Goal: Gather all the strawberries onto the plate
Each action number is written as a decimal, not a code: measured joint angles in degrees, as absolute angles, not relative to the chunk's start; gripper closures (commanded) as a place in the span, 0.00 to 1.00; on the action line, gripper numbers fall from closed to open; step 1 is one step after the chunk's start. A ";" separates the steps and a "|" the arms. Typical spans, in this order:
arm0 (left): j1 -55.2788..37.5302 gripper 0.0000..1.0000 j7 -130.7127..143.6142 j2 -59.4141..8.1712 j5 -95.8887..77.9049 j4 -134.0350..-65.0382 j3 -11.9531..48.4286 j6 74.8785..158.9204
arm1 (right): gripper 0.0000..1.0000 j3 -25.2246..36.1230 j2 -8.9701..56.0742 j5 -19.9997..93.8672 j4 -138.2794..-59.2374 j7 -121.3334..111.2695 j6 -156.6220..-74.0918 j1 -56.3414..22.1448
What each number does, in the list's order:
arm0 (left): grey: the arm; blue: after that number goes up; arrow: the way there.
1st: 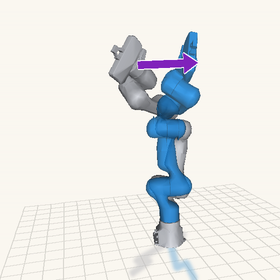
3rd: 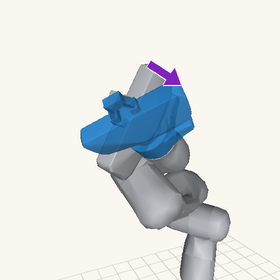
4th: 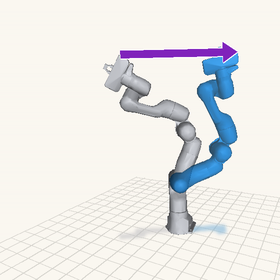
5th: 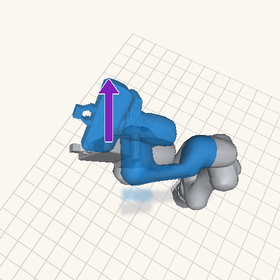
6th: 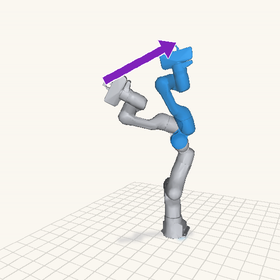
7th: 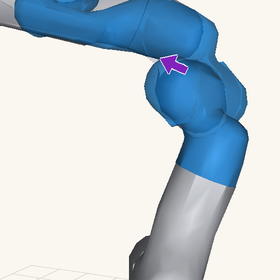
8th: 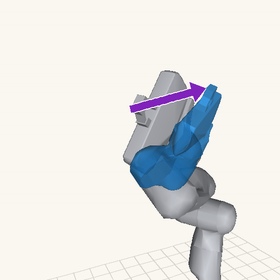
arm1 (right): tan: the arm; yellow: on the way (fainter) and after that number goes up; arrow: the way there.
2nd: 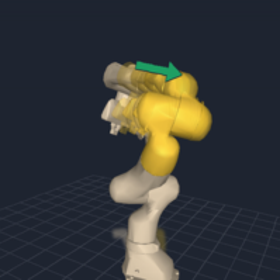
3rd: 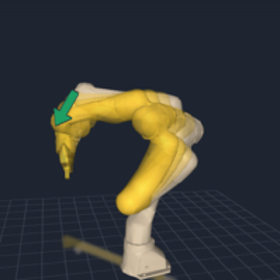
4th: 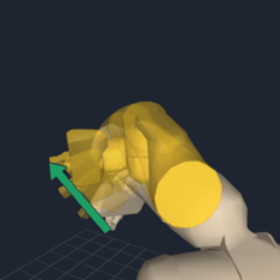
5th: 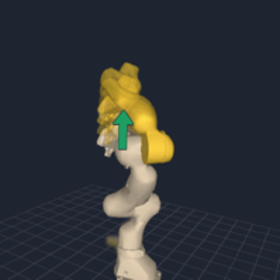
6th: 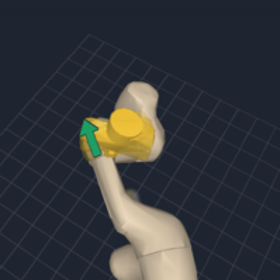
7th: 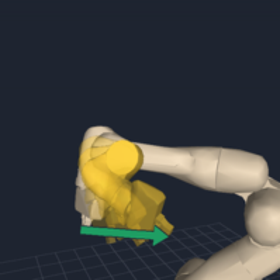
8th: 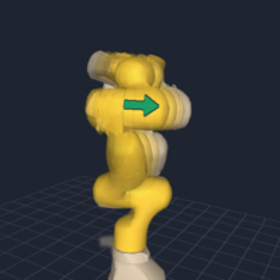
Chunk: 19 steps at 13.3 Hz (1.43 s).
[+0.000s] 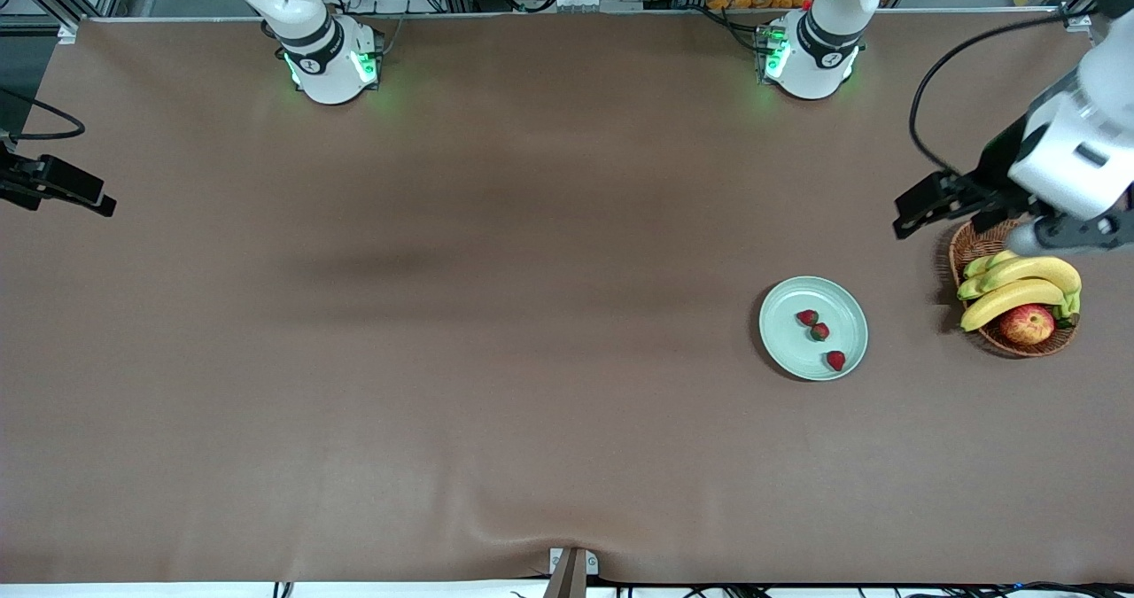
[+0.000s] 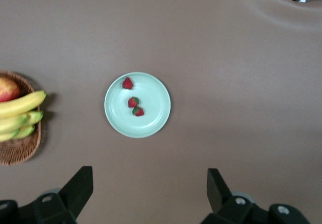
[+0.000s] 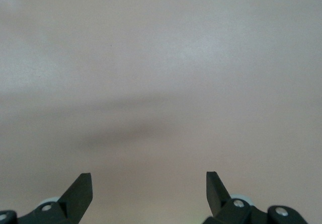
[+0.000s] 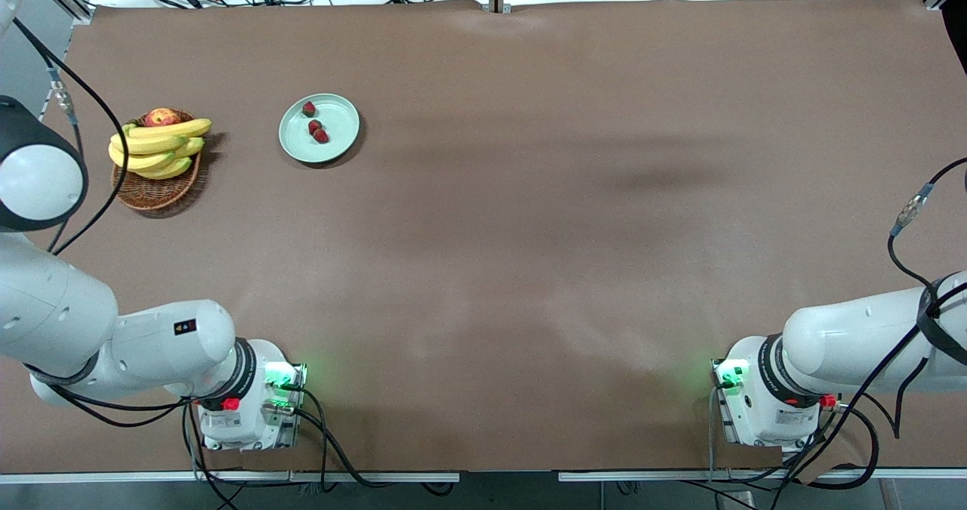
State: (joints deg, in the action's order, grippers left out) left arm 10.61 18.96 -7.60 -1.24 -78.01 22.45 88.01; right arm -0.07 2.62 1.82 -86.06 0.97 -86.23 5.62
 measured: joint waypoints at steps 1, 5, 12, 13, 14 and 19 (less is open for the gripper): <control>6.78 0.00 18.68 -6.72 -2.23 -78.16 17.52 87.14 | 0.00 -0.07 2.62 1.82 -86.06 0.97 -86.23 5.62; -1.96 0.00 16.58 -5.79 -2.61 -78.33 6.20 85.53 | 0.00 -0.07 2.62 1.83 -86.06 0.97 -86.21 5.62; -2.14 0.00 14.27 -1.92 -2.63 -82.98 3.00 79.87 | 0.00 -0.06 2.62 1.83 -86.06 0.98 -86.14 5.63; -2.13 0.00 14.24 -1.26 -2.64 -83.89 2.57 79.28 | 0.00 -0.06 2.62 1.83 -86.06 0.99 -86.14 5.63; -2.13 0.00 14.23 -0.57 -2.64 -84.45 2.35 78.51 | 0.00 -0.05 2.62 1.83 -86.06 1.00 -86.13 5.63; -3.42 0.00 14.13 4.74 -2.10 -87.88 0.55 77.34 | 0.00 -0.03 2.62 1.83 -86.06 1.02 -86.12 5.63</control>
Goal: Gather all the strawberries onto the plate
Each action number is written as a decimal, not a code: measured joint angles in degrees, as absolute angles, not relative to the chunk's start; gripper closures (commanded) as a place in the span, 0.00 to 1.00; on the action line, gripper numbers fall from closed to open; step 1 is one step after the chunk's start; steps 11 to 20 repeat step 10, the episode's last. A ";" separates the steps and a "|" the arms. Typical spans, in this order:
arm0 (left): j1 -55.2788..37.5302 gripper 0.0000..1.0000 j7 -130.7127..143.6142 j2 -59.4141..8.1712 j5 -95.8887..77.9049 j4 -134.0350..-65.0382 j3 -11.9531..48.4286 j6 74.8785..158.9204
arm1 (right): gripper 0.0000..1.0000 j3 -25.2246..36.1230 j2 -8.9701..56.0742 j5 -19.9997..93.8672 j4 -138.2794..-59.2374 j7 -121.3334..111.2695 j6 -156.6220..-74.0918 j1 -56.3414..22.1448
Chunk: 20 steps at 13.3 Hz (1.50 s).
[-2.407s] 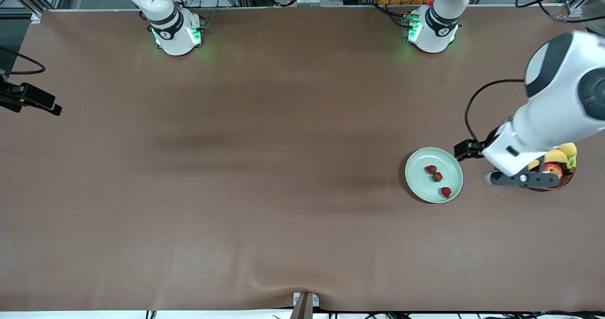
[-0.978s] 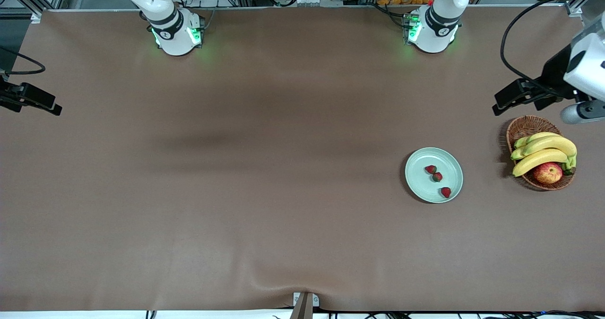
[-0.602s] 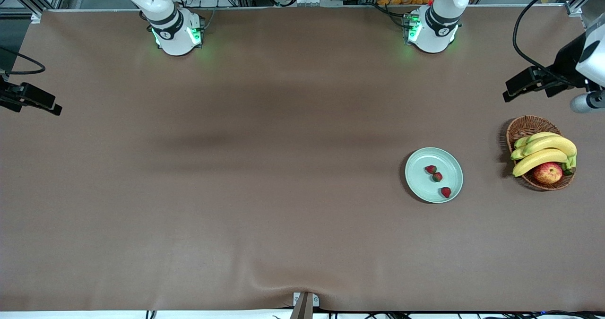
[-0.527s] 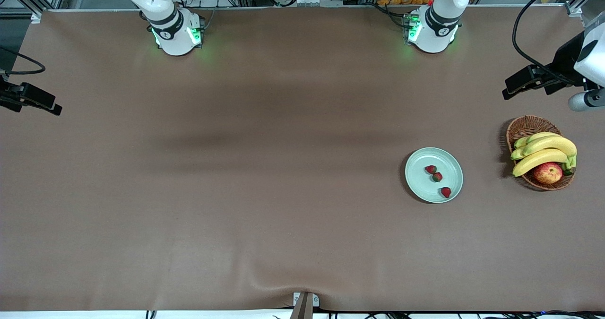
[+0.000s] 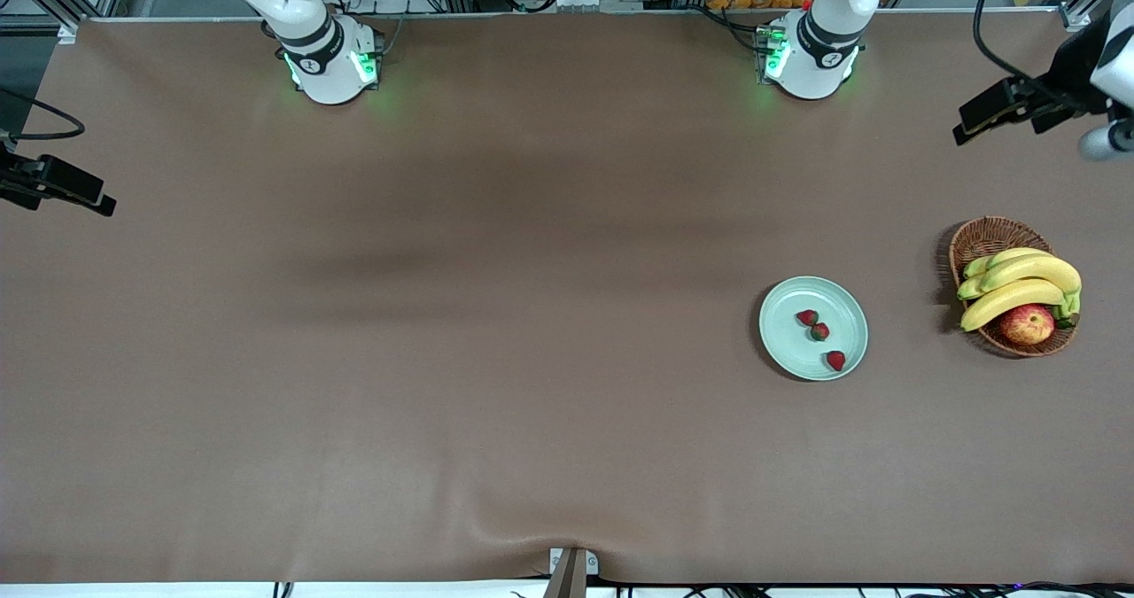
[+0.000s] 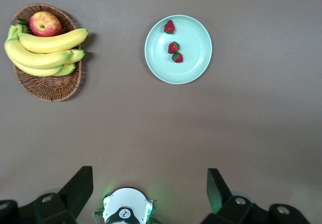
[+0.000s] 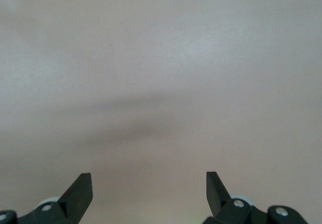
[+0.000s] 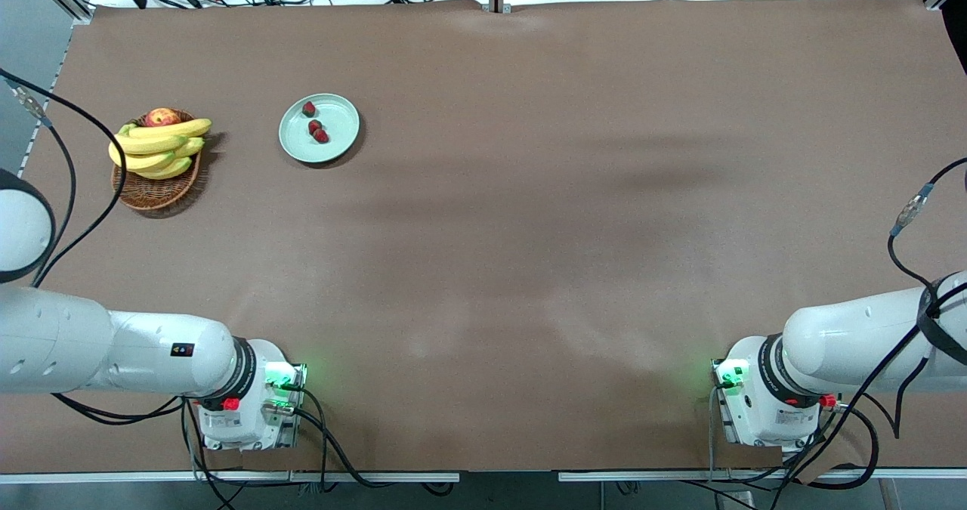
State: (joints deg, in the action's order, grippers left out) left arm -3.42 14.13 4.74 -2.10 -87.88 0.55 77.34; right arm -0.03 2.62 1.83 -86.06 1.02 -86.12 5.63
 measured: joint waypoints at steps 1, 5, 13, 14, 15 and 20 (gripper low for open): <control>-3.60 0.00 13.99 5.07 -1.61 -87.99 0.38 77.34 | 0.00 -0.03 2.62 1.82 -86.06 1.02 -86.12 5.63; -4.53 0.00 13.92 4.84 -0.22 -86.39 -0.38 77.35 | 0.00 -0.03 2.62 1.83 -86.06 1.03 -86.12 5.63; -7.81 0.00 13.91 4.76 1.83 -85.75 -1.83 77.27 | 0.00 -0.04 2.62 1.83 -86.06 1.03 -86.12 5.63; -7.81 0.00 13.91 4.76 1.83 -85.75 -1.83 77.27 | 0.00 -0.04 2.62 1.83 -86.06 1.03 -86.12 5.63; -7.81 0.00 13.91 4.76 1.83 -85.75 -1.83 77.27 | 0.00 -0.04 2.62 1.83 -86.06 1.03 -86.12 5.63; -7.81 0.00 13.91 4.76 1.83 -85.75 -1.83 77.27 | 0.00 -0.04 2.62 1.83 -86.06 1.03 -86.12 5.63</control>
